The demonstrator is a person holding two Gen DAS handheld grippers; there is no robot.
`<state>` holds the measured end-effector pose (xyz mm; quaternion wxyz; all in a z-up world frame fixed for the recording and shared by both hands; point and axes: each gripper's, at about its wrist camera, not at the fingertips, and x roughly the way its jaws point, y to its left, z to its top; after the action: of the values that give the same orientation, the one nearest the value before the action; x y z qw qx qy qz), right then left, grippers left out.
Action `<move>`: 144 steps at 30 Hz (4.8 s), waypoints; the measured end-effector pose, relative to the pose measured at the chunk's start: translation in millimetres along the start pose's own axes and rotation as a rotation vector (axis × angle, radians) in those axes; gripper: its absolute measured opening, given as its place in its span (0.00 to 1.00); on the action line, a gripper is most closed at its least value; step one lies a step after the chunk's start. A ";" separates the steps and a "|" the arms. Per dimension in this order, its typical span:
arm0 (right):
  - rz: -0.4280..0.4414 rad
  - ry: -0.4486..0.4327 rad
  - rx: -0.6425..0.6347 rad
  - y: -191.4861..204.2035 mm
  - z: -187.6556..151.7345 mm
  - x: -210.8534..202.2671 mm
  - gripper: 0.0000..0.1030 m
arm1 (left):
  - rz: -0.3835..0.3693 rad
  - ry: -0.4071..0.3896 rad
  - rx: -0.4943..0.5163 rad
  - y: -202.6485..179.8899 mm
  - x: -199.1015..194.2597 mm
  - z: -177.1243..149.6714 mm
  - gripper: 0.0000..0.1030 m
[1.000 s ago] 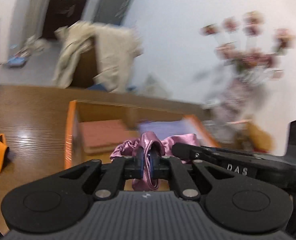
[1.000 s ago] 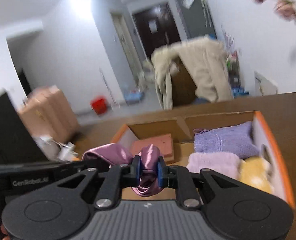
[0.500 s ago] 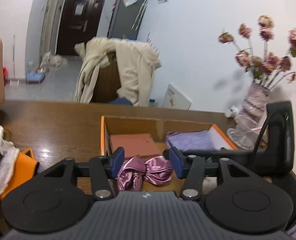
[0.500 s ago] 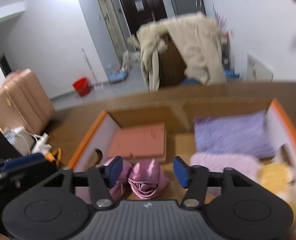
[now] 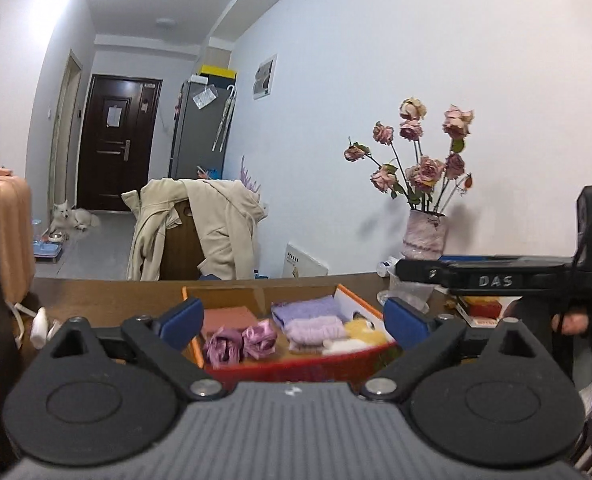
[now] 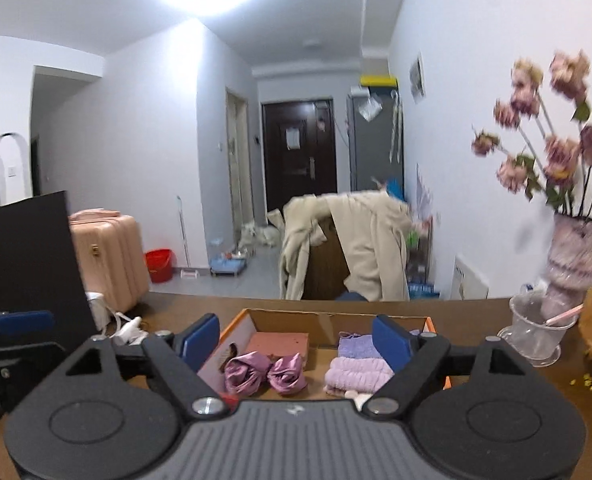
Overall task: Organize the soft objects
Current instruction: 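Move both grippers back toward the white items on the table, then grasp the white sponge wedge with the left gripper while the right grasps the white cloth, then carry both items into the box and open both grippers, then move both grippers back toward the plush and wrapped item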
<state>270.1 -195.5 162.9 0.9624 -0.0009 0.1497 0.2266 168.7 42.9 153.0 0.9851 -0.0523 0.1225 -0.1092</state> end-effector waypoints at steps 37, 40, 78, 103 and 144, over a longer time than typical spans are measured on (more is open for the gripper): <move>-0.099 0.041 0.060 48.2 -167.0 -83.6 0.88 | 0.074 0.060 0.019 -10.6 -56.7 -127.2 1.00; -0.097 0.048 0.064 47.7 -167.4 -76.5 0.88 | 0.110 0.088 0.024 -3.2 -48.2 -131.9 1.00; -0.166 0.340 0.129 -14.3 -172.2 44.7 0.22 | -0.017 0.369 -0.003 -4.4 45.9 -127.7 0.18; 0.004 0.264 0.164 -61.3 -14.3 261.6 0.25 | 0.054 0.415 -0.162 77.9 241.8 -8.7 0.40; -0.080 0.013 -0.045 65.6 -143.8 -84.5 0.86 | 0.066 0.076 0.012 -1.3 -63.6 -116.2 0.99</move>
<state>128.1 -183.5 54.2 0.9694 -0.0302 0.1509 0.1913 78.9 47.3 55.7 0.9831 -0.0381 0.1606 -0.0793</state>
